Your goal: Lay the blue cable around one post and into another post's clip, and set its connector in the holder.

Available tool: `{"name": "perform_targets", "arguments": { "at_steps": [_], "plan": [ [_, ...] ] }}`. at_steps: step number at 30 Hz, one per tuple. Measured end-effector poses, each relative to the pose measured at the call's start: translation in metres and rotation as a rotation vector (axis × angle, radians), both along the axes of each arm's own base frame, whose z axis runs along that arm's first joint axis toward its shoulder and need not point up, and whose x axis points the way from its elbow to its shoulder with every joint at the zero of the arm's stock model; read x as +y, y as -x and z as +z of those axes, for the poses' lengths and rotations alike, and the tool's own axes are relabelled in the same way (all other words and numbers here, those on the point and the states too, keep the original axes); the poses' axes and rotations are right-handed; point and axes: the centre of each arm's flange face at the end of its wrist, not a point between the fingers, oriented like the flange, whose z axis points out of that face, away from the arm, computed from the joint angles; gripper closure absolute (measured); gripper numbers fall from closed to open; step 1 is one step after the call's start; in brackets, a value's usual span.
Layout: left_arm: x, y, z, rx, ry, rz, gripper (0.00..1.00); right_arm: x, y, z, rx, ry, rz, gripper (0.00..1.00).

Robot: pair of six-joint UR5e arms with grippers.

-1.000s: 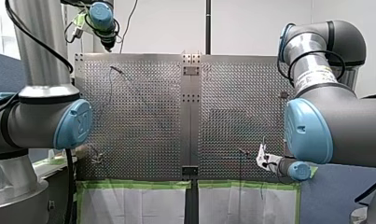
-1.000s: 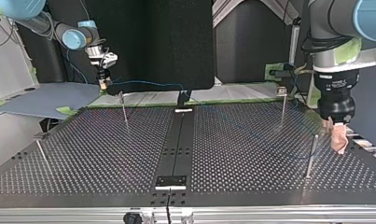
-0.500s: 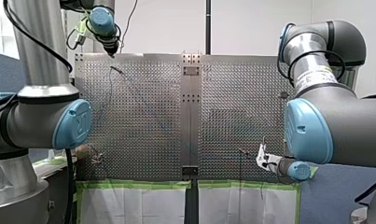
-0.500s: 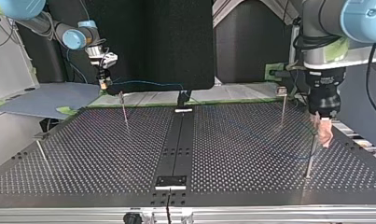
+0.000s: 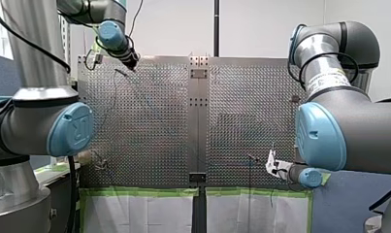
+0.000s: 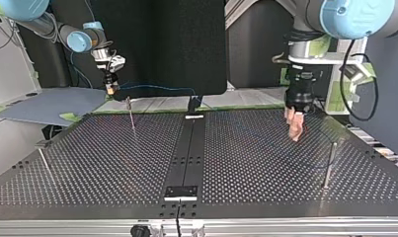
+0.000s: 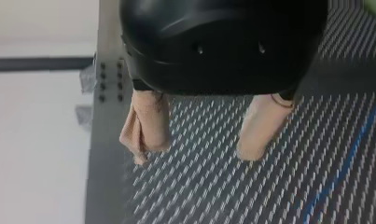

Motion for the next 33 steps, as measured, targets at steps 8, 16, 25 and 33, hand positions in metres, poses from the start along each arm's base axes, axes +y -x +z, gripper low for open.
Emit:
{"name": "perform_targets", "arguments": {
  "at_steps": [8, 16, 25, 33],
  "plan": [
    [-0.031, 0.000, -0.058, 0.077, 0.065, -0.072, 0.00, 0.000, 0.001, 0.000, 0.003, -0.001, -0.014, 1.00],
    [-0.053, 0.008, -0.115, 0.151, 0.110, -0.062, 0.00, -0.001, 0.002, 0.000, 0.004, 0.000, -0.022, 1.00],
    [-0.076, 0.017, -0.162, 0.194, 0.138, -0.048, 0.00, -0.002, 0.002, 0.000, 0.004, 0.001, -0.023, 1.00],
    [-0.099, 0.015, -0.181, 0.182, 0.166, -0.042, 0.00, -0.001, 0.002, 0.000, 0.008, -0.001, -0.023, 1.00]
  ]
}}
